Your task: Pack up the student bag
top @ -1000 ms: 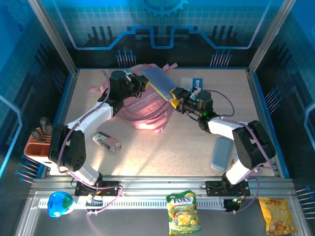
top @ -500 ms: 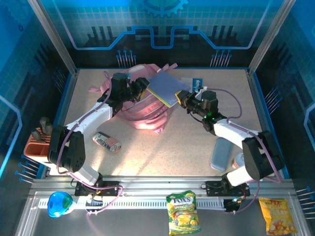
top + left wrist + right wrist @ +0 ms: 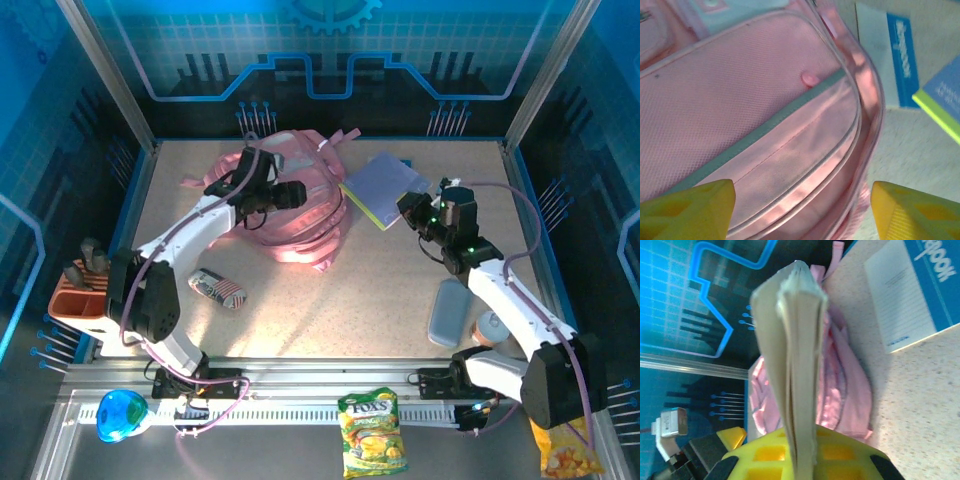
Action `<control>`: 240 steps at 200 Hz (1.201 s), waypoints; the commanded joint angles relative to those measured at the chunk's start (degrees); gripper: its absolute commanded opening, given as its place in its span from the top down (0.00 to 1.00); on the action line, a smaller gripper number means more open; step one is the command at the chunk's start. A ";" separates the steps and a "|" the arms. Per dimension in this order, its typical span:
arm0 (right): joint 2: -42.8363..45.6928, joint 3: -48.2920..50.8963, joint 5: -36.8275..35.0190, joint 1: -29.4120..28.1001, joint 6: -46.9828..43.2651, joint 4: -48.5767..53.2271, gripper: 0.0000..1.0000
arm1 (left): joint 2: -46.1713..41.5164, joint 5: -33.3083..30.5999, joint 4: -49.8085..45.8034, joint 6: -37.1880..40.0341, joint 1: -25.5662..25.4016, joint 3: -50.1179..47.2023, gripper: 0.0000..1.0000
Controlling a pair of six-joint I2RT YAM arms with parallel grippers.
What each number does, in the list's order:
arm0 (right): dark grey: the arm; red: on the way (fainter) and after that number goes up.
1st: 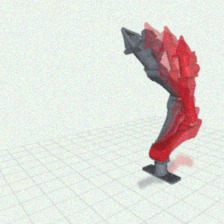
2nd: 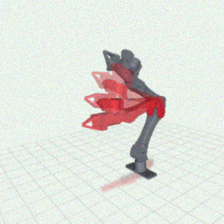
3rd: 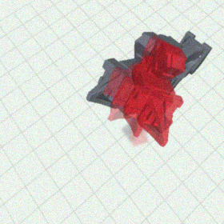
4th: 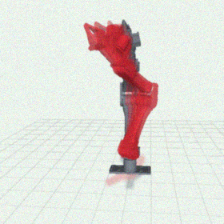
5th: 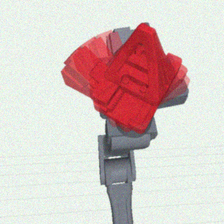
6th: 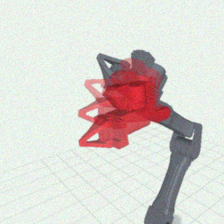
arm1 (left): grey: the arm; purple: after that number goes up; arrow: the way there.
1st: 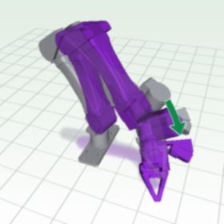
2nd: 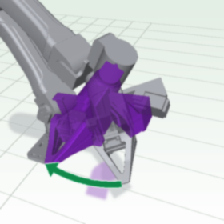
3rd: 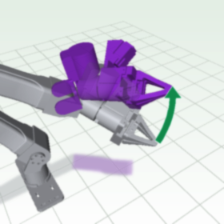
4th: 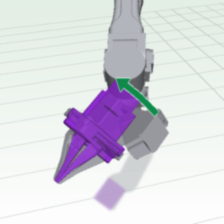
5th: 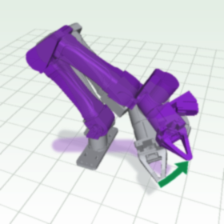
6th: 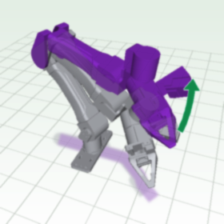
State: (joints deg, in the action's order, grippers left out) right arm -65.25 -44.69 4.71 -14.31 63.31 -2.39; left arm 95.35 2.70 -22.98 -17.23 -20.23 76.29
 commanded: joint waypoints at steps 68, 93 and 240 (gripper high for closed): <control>0.75 -0.75 -0.58 1.26 -1.70 3.10 1.00 | 17.50 -12.24 -14.32 23.22 -4.64 15.17 0.38; 0.74 -0.84 -0.49 1.38 -1.70 3.60 1.00 | 21.37 -14.92 -17.38 23.20 -4.91 18.68 0.41; 4.80 0.89 -2.68 2.60 -2.29 8.61 1.00 | 11.35 -15.81 -10.26 18.42 -4.84 16.67 0.97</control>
State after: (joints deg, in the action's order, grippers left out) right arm -62.89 -44.53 3.31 -12.67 62.22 5.30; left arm 112.75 -11.66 -36.36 2.96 -25.43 93.80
